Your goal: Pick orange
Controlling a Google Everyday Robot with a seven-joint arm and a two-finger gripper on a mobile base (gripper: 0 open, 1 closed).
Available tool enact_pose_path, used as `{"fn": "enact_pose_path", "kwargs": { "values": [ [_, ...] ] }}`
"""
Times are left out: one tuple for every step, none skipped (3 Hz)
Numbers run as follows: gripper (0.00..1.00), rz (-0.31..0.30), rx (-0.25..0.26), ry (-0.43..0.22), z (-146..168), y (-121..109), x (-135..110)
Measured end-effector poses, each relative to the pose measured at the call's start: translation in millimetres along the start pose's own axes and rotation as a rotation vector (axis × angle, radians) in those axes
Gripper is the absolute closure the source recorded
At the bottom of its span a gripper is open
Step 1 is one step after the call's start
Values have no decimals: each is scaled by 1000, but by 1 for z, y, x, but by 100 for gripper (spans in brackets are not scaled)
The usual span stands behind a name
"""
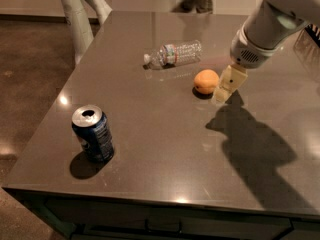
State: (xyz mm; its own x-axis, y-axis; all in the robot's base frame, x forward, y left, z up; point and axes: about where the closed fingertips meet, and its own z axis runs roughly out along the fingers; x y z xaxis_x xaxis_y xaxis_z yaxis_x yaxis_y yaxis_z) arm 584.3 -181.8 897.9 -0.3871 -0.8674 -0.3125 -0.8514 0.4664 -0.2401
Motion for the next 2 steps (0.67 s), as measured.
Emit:
{"fn": "enact_pose_path", "kwargs": {
  "values": [
    [0,0,-25,-23,12,-4,-10],
    [0,-11,-63,-50,22,-1,-22]
  ]
}}
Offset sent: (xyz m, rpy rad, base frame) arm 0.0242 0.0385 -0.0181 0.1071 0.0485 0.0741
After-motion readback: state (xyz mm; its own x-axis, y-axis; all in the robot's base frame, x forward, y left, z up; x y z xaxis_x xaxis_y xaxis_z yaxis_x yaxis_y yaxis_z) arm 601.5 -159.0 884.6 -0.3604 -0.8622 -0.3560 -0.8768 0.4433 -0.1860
